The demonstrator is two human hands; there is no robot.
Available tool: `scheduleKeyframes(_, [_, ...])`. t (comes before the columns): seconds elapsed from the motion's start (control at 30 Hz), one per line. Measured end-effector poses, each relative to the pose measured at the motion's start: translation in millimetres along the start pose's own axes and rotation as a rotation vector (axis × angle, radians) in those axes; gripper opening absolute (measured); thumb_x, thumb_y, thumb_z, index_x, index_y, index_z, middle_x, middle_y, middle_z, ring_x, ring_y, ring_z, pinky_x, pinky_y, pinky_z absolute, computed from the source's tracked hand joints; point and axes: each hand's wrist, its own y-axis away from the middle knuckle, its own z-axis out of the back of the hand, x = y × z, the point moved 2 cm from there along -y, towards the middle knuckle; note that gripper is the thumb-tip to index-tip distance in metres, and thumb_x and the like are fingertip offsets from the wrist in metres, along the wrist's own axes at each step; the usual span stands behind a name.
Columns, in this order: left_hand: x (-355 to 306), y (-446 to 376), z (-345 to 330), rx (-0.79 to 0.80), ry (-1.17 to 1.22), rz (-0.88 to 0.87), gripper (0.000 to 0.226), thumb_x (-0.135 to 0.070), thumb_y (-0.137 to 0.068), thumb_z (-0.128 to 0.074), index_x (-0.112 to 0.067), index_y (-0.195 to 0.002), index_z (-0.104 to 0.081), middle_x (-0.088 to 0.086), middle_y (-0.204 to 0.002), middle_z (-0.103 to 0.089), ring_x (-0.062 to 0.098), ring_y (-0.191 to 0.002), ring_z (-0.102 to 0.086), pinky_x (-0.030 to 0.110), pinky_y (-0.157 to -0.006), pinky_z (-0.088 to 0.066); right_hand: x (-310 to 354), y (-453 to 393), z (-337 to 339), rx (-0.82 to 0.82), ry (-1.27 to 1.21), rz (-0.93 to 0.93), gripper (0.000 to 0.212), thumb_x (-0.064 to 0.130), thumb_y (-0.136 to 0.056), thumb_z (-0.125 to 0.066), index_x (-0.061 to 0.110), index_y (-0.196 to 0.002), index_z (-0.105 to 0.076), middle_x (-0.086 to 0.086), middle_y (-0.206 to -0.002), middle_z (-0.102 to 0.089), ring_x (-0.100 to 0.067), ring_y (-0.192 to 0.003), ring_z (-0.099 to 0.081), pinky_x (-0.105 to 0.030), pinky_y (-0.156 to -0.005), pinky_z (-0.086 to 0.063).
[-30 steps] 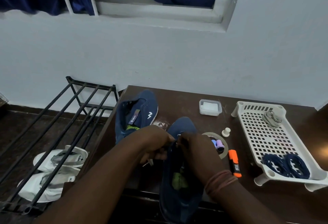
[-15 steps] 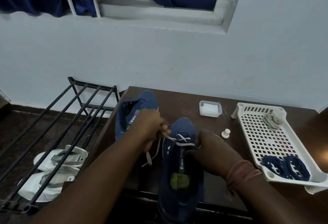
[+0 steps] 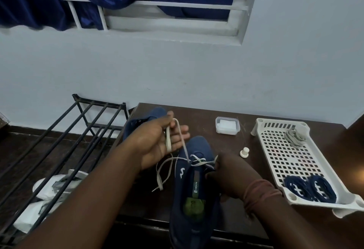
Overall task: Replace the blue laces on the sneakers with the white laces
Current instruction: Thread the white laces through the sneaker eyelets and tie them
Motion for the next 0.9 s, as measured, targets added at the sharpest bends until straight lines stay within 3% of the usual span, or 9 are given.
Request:
scheduleKeyframes(0.07, [2,0,2,-0.042,-0.014,0.04,0.04,-0.042,-0.103,-0.046,-0.017,-0.071,-0.051,0.001,-0.064,-0.055,0.012,-0.055,-0.053,0.028,-0.056,-0.047,0,-1,-1,0.006,-0.002,-0.015,0.022,0.03,-0.076,-0.068,0.018,-0.07,-0.051,-0.002,-0.068,-0.06,-0.024,-0.071,-0.065,-0.03,-0.063,-0.052])
scheduleKeyframes(0.17, [6,6,6,-0.223,-0.974,-0.015,0.044,-0.05,-0.099,-0.049,-0.013,-0.077,-0.054,0.0,-0.069,-0.055,0.014,-0.058,-0.049,0.028,-0.059,-0.04,-1,-4,-1,0.015,-0.003,-0.02,0.017,0.026,-0.077,-0.066,0.017,-0.071,-0.054,-0.004,-0.07,-0.063,-0.026,-0.071,-0.066,-0.033,-0.064,-0.055])
scheduleKeyframes(0.23, [10,14,4,-0.169,-1.296,0.034,0.047,-0.057,-0.095,-0.051,-0.014,-0.086,-0.069,0.002,-0.083,-0.067,0.013,-0.074,-0.06,0.028,-0.067,-0.045,-3,-6,-1,0.013,0.025,-0.01,0.016,0.026,-0.078,-0.063,0.018,-0.069,-0.052,-0.001,-0.068,-0.059,-0.025,-0.072,-0.064,-0.029,-0.064,-0.051])
scheduleKeyframes(0.33, [17,18,0,-0.058,-1.149,0.154,0.049,-0.064,-0.087,-0.059,-0.018,-0.086,-0.076,0.003,-0.081,-0.069,0.013,-0.066,-0.059,0.026,-0.059,-0.044,-5,-9,-2,0.024,0.021,-0.016,0.011,0.026,-0.078,-0.062,0.017,-0.074,-0.057,-0.003,-0.074,-0.063,-0.024,-0.075,-0.065,-0.029,-0.068,-0.053])
scheduleKeyframes(0.47, [20,-2,1,-0.181,-0.37,0.062,0.025,-0.036,-0.086,-0.07,-0.012,-0.084,-0.064,0.004,-0.072,-0.057,0.012,-0.052,-0.039,0.025,-0.048,-0.028,-4,-8,-2,0.02,0.042,-0.018,0.013,0.027,-0.079,-0.064,0.015,-0.084,-0.065,-0.006,-0.084,-0.069,-0.025,-0.082,-0.067,-0.036,-0.079,-0.057])
scheduleKeyframes(0.57, [16,-6,-1,-0.19,-0.024,0.052,0.012,-0.024,-0.091,-0.068,-0.013,-0.092,-0.064,0.005,-0.072,-0.069,0.016,-0.064,-0.058,0.029,-0.063,-0.048,-4,-9,-1,0.03,0.074,-0.031,0.01,0.025,-0.081,-0.063,0.015,-0.085,-0.063,-0.008,-0.088,-0.069,-0.026,-0.085,-0.067,-0.036,-0.081,-0.056])
scheduleKeyframes(0.63, [17,-7,0,-0.146,0.11,0.105,0.019,-0.028,-0.093,-0.068,-0.011,-0.088,-0.061,0.005,-0.06,-0.06,0.018,-0.062,-0.06,0.034,-0.072,-0.056,-3,-10,-1,0.071,0.113,-0.036,0.009,0.026,-0.082,-0.061,0.017,-0.083,-0.06,-0.008,-0.092,-0.069,-0.026,-0.088,-0.067,-0.034,-0.082,-0.056])
scheduleKeyframes(0.77, [26,-16,8,-0.199,-0.042,0.104,0.032,-0.039,-0.092,-0.068,-0.012,-0.106,-0.057,-0.002,-0.054,-0.041,0.009,-0.04,-0.035,0.025,-0.045,-0.042,-2,-7,0,0.048,0.116,-0.041,0.01,0.024,-0.085,-0.061,0.018,-0.08,-0.054,-0.009,-0.095,-0.069,-0.027,-0.093,-0.067,-0.032,-0.083,-0.055])
scheduleKeyframes(0.9, [30,-15,11,-0.351,-0.716,-0.034,0.031,-0.032,-0.093,-0.063,-0.003,-0.1,-0.059,0.006,-0.074,-0.056,0.018,-0.062,-0.052,0.035,-0.058,-0.047,-1,-6,2,0.036,0.114,-0.076,0.009,0.021,-0.086,-0.061,0.014,-0.081,-0.059,-0.009,-0.091,-0.066,-0.028,-0.093,-0.067,-0.033,-0.084,-0.055])
